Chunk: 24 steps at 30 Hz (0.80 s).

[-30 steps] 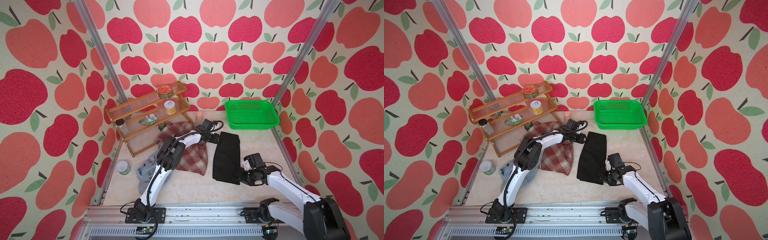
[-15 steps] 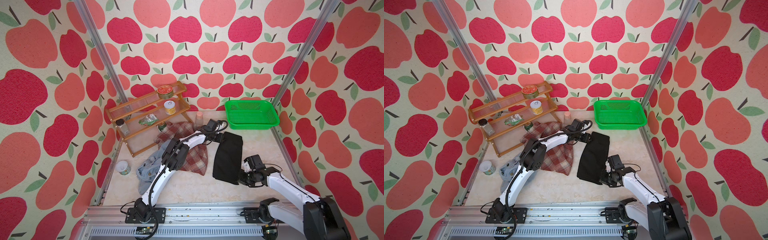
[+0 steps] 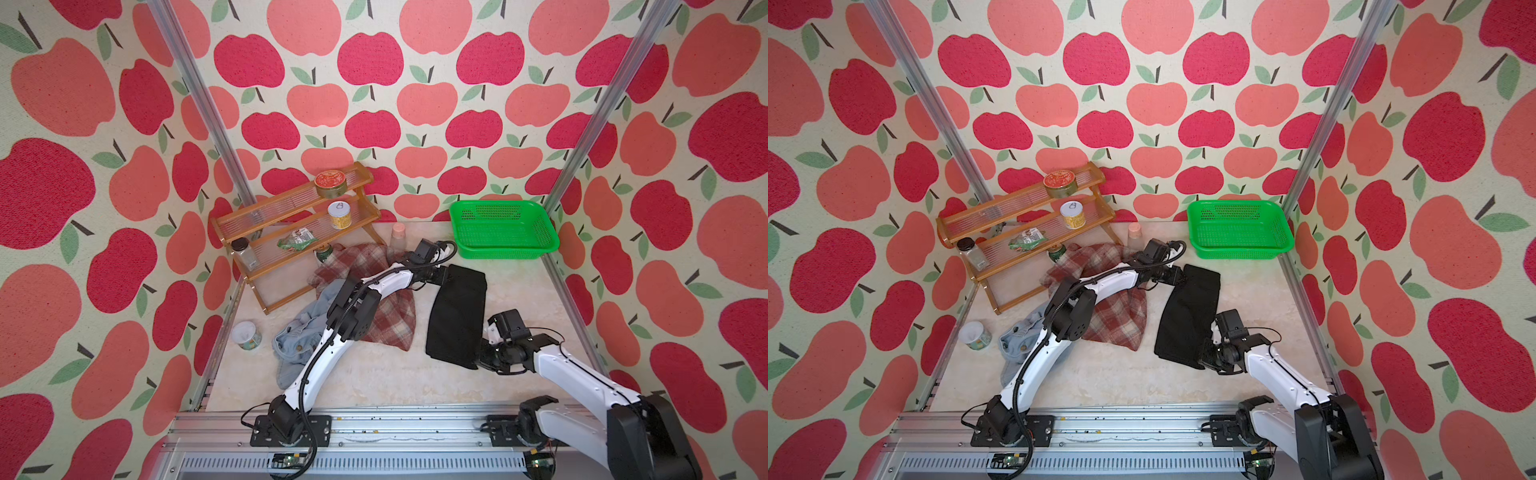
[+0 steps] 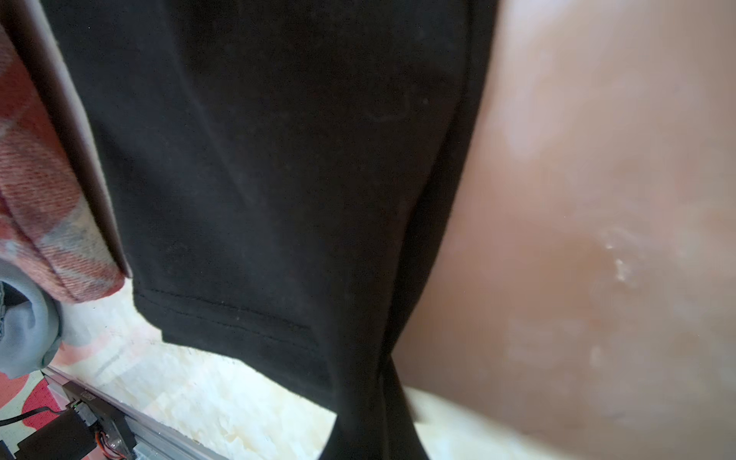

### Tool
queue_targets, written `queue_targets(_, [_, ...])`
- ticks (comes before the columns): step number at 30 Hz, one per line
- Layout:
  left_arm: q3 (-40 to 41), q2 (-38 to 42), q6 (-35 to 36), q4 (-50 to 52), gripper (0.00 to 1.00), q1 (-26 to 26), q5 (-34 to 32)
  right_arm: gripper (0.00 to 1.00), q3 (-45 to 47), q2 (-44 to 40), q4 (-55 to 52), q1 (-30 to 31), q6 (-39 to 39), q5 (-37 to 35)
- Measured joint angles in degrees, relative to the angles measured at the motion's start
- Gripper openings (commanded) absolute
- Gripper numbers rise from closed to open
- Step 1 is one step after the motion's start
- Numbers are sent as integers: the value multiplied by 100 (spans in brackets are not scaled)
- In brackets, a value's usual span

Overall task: Roll up the skirts
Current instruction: Adjust the skirt at the center of the board.

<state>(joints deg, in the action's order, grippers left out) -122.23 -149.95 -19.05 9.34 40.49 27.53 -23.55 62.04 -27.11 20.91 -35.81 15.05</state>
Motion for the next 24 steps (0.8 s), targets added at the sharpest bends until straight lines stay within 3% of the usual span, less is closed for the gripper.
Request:
queue_targets(7, [122,28,-9,-146,0,-9,37,3,-103,7,-140,-13,70,-275])
queue_targets(15, [3042,1646,-297,-1314,0,-494,-146,4,-1104,914,-481,-374,599,-1086])
queue_targets(19, [3998,2343,-245,-1495,0,-769,-483,4,-1816,1473,-566,-662,946,-1364])
queue_targets(24, [4929,2933,-264,-2004,4,-691,-920,5,-3003,2579,-750,-1154,1460,-1569])
